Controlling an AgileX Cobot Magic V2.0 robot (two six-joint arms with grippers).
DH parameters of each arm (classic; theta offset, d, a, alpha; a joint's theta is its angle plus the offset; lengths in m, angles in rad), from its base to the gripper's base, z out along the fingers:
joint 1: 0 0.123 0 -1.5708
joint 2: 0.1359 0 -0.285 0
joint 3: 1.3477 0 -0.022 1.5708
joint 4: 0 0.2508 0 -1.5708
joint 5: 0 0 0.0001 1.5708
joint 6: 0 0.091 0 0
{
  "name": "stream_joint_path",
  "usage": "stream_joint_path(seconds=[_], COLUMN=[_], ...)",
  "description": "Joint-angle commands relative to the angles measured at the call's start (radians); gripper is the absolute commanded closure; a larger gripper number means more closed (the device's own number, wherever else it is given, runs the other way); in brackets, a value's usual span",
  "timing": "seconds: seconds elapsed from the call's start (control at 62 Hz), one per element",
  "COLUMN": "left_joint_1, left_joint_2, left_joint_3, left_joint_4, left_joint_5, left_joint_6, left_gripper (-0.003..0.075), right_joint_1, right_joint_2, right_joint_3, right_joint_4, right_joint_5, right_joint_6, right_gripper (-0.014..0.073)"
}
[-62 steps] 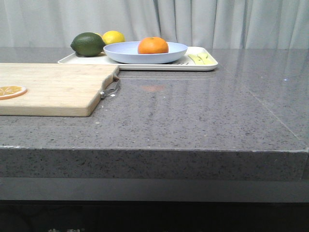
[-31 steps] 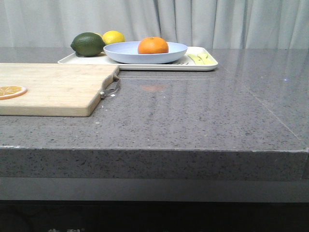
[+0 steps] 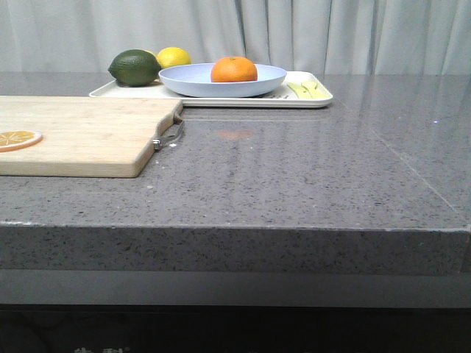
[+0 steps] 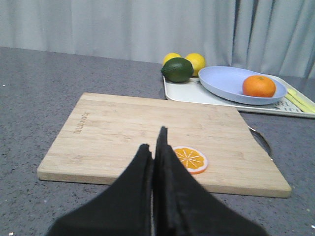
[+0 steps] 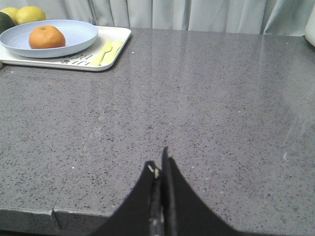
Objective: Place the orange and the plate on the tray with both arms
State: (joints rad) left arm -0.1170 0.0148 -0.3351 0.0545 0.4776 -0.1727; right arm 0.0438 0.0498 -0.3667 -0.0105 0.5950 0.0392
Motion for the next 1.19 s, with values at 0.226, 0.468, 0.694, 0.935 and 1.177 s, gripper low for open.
stream_joint_path(seconds=[0.226,0.468,0.694,0.935,1.177], left_joint_1=[0.102,0.102,0.102,0.102,0.102], left_joint_2=[-0.041,-0.041,-0.041,-0.041,-0.041], left_joint_3=[0.165,0.333,0.341,0.341,0.341], left_joint_4=[-0.024,-0.024,-0.025,-0.025,-0.025], left_joint_5=[-0.234,-0.397,-0.380,-0.380,-0.380], left_joint_6=[-0.007,-0.007,-0.007,-0.007,-0.007], left_gripper=[0.0738,0.0738,0.0738,0.0738,0.0738], right_joint_1=[-0.004,-0.004,-0.004,-0.004,-0.004], right_joint_2=[0.010,0.010,0.010,0.010,0.010], right_joint_3=[-0.020,-0.020,-0.020,-0.020,-0.020], right_joint_4=[-0.009,-0.009,-0.009,-0.009,-0.009], right_joint_5=[-0.083,-0.083,-0.083,-0.083,-0.083], right_joint_6=[-0.007,-0.007,-0.007,-0.007,-0.007], right_gripper=[0.0705,0.0705,0.0705,0.0705,0.0705])
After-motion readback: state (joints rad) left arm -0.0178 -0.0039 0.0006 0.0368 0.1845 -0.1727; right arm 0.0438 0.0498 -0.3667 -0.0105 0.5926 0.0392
